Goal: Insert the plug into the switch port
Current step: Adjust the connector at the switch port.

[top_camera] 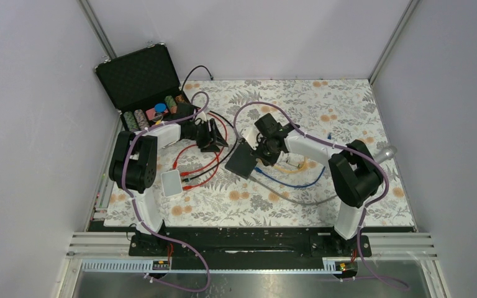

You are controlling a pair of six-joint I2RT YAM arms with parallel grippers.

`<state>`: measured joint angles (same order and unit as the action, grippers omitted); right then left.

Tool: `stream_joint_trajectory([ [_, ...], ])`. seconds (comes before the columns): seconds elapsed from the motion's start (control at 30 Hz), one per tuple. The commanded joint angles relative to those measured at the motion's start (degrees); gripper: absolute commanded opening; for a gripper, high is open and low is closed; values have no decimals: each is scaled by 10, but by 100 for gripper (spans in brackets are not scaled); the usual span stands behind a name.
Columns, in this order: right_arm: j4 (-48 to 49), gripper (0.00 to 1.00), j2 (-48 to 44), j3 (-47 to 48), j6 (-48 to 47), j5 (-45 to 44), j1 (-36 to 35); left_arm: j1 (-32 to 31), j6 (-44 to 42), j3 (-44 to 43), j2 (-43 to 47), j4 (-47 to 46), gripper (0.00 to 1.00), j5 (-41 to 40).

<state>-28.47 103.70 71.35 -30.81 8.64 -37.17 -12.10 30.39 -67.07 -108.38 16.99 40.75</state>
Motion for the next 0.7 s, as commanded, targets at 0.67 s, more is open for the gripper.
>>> stream_joint_trajectory([
  [0.67,114,0,31,-56,247,-27,-3,-23,-43,-127,-85,57,53,11],
])
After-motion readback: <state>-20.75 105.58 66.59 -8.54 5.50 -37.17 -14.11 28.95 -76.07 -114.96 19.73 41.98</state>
